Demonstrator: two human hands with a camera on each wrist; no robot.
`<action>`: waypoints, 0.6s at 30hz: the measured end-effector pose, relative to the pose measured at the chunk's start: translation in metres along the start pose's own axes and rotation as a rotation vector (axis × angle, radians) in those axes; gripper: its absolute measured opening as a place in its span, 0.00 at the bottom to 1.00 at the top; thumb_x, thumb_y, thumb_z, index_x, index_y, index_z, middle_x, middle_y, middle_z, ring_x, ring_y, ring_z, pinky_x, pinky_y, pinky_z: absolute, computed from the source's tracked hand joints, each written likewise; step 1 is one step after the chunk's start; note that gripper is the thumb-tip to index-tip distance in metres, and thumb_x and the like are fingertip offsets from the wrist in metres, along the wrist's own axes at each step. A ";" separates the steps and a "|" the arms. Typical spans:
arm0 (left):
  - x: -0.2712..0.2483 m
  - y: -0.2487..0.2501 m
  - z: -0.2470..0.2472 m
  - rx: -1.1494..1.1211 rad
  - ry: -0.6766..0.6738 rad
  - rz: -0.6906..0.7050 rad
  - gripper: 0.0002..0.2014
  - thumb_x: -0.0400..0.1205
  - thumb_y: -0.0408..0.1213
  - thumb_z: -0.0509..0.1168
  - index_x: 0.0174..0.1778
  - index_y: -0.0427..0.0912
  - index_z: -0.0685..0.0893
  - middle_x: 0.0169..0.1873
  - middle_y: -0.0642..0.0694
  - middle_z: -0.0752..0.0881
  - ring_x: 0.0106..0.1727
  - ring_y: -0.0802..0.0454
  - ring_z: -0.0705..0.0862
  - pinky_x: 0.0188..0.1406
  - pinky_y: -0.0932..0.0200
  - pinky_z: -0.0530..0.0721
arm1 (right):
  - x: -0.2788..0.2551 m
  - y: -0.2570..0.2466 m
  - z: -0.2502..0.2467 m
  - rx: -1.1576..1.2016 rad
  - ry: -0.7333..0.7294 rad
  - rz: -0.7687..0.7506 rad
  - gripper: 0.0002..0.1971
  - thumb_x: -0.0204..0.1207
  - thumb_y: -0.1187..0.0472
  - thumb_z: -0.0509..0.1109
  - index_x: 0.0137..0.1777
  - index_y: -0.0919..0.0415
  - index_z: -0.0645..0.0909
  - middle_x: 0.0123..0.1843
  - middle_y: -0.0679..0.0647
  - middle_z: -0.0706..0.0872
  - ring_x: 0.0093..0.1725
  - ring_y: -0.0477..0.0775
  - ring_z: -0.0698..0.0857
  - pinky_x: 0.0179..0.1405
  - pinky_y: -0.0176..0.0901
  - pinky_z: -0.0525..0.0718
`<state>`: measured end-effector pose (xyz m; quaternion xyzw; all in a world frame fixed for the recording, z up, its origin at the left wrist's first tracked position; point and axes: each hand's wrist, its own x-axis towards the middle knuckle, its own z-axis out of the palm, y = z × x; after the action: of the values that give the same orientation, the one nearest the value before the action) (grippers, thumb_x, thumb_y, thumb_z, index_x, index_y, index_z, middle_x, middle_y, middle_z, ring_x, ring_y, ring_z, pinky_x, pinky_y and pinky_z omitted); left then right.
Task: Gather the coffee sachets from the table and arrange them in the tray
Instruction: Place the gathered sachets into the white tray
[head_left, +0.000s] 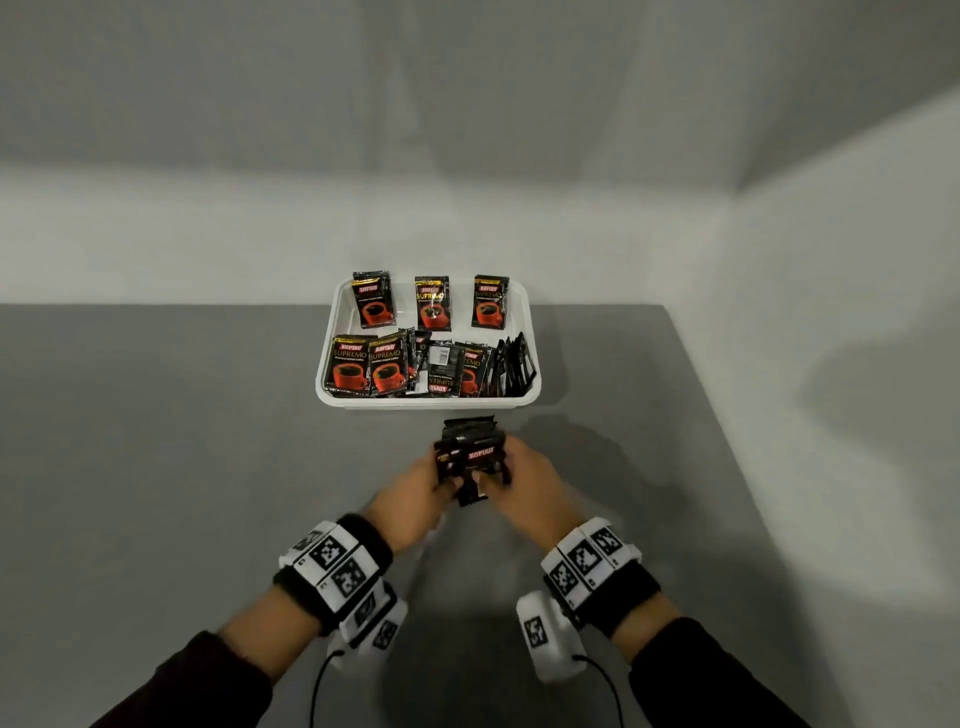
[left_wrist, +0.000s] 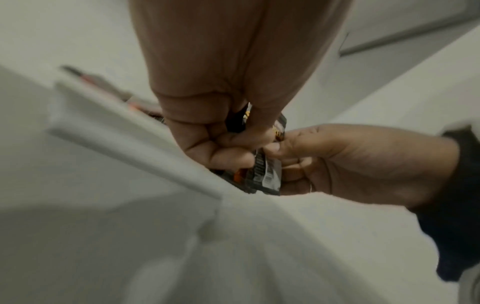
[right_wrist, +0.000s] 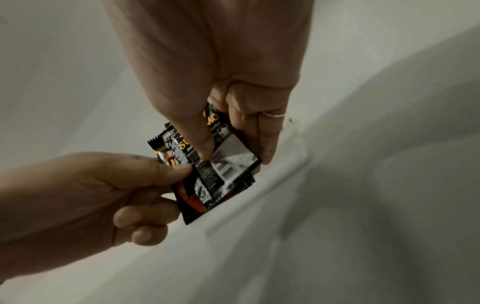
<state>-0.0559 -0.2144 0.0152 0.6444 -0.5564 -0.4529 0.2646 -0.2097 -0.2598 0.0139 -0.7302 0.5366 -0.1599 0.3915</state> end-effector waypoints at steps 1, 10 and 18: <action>0.013 0.014 -0.014 -0.017 0.020 0.024 0.16 0.84 0.33 0.59 0.66 0.49 0.69 0.36 0.47 0.83 0.25 0.58 0.76 0.23 0.65 0.77 | 0.014 -0.010 -0.016 0.020 0.042 -0.051 0.20 0.74 0.59 0.71 0.66 0.56 0.76 0.56 0.51 0.88 0.56 0.50 0.86 0.51 0.36 0.80; 0.169 0.113 -0.083 -0.230 0.175 -0.004 0.11 0.81 0.24 0.58 0.36 0.43 0.74 0.20 0.46 0.77 0.15 0.57 0.74 0.16 0.62 0.74 | 0.175 -0.063 -0.104 0.042 0.218 -0.104 0.16 0.72 0.63 0.73 0.60 0.63 0.79 0.54 0.59 0.88 0.51 0.58 0.86 0.52 0.47 0.83; 0.248 0.089 -0.067 -0.138 0.118 -0.333 0.13 0.84 0.29 0.55 0.33 0.42 0.72 0.31 0.48 0.75 0.27 0.58 0.76 0.17 0.72 0.79 | 0.238 -0.029 -0.100 -0.160 -0.078 0.106 0.12 0.78 0.70 0.60 0.57 0.75 0.81 0.58 0.71 0.84 0.52 0.62 0.83 0.44 0.45 0.75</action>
<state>-0.0468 -0.4843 0.0493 0.7333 -0.3934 -0.4889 0.2617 -0.1669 -0.5125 0.0553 -0.7353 0.5699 -0.0669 0.3606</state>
